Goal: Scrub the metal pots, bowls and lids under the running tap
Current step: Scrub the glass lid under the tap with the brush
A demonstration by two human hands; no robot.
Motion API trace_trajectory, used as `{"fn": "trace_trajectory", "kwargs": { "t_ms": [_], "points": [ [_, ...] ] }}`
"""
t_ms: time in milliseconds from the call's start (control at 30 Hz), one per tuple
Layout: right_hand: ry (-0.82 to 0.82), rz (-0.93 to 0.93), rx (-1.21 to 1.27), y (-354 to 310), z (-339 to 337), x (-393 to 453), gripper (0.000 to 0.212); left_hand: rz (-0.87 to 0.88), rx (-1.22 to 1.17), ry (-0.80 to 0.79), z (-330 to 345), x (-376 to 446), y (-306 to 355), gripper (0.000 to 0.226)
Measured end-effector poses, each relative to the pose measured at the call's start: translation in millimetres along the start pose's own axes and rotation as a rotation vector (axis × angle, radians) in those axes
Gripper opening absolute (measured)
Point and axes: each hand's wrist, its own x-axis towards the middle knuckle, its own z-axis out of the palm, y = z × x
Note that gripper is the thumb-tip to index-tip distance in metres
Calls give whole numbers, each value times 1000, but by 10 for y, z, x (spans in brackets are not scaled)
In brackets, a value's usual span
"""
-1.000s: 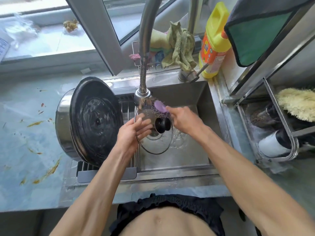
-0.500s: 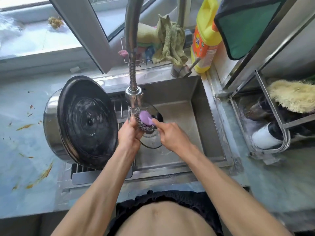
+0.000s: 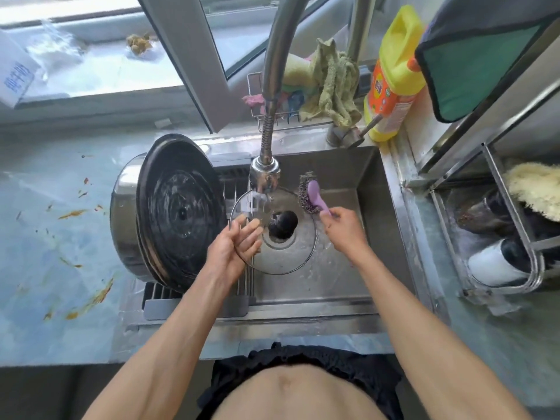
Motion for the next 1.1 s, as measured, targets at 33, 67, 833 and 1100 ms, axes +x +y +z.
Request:
{"fn": "trace_trajectory", "kwargs": {
  "t_ms": [33, 67, 833, 1100],
  "points": [
    [36, 61, 51, 41, -5, -35, 22, -23, -13, -8, 17, 16, -13, 23],
    [66, 104, 97, 77, -4, -59, 24, -40, -21, -16, 42, 30, -17, 23],
    [-43, 124, 262, -293, 167, -316, 18, 87, -288, 71, -45, -124, -133, 26],
    [-78, -417, -350, -280, 149, -545, 26, 233, -92, 125, 75, -126, -34, 22]
  ]
}}
